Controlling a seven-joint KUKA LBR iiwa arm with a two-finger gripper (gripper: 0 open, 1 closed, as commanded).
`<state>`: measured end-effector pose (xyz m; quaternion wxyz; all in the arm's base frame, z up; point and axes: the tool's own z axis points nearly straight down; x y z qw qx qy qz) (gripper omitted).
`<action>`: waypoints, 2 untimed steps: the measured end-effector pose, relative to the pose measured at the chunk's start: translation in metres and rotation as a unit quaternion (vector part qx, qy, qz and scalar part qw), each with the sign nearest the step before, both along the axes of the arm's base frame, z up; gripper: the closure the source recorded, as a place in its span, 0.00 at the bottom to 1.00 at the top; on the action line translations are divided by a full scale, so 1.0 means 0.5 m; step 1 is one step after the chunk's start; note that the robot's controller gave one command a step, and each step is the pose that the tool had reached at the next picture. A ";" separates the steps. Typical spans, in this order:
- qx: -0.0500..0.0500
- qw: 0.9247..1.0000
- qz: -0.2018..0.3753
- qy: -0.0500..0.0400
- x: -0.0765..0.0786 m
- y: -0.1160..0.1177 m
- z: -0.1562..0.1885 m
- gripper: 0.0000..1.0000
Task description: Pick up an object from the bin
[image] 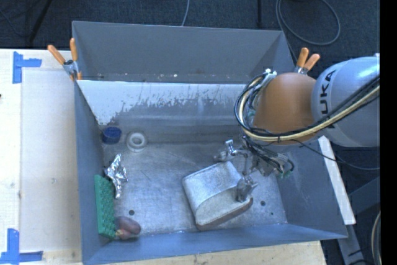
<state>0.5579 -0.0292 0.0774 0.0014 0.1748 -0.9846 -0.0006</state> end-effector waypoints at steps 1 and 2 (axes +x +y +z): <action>0.000 1.000 -0.001 0.000 0.001 0.000 0.002 1.00; 0.000 0.999 0.051 -0.006 0.015 0.007 0.305 1.00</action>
Offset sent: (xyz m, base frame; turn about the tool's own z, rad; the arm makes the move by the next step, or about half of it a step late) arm 0.0000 0.0000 0.0000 0.0000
